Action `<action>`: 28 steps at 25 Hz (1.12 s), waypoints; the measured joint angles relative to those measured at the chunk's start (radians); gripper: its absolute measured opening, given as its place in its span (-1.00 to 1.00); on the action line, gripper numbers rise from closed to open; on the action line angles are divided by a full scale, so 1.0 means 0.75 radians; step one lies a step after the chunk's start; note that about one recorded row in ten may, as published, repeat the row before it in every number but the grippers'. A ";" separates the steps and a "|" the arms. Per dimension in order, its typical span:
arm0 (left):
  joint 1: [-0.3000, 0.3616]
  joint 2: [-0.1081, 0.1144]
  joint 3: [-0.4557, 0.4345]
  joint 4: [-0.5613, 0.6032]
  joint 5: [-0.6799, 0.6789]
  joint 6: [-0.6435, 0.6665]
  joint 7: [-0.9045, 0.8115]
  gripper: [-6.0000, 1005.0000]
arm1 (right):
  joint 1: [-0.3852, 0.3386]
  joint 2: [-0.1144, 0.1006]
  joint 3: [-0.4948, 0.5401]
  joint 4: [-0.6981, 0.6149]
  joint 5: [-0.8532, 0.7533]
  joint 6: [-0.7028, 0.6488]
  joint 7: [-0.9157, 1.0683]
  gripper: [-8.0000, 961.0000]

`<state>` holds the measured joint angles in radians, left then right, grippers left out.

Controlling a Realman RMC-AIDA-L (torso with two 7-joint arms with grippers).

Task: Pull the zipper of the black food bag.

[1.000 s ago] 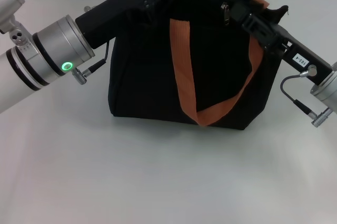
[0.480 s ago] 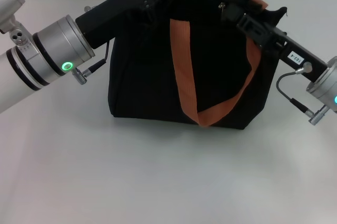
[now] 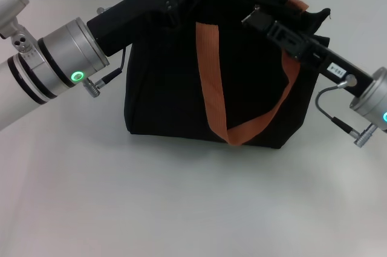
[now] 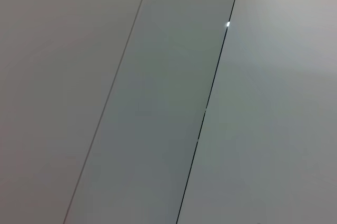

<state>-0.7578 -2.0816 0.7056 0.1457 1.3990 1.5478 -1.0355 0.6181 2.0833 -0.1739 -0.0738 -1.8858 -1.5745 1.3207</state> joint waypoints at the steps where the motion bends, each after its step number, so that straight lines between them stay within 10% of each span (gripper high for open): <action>1: 0.000 0.000 0.000 0.000 0.000 0.000 0.000 -0.95 | -0.007 0.000 0.004 0.000 0.014 0.000 0.000 -0.45; 28: -0.004 0.000 0.000 0.000 0.000 -0.019 0.002 -0.95 | 0.014 0.000 -0.065 -0.016 0.041 -0.006 0.069 -0.46</action>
<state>-0.7609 -2.0816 0.7057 0.1456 1.3989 1.5338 -1.0339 0.6282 2.0832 -0.2224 -0.0856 -1.8550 -1.5787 1.3721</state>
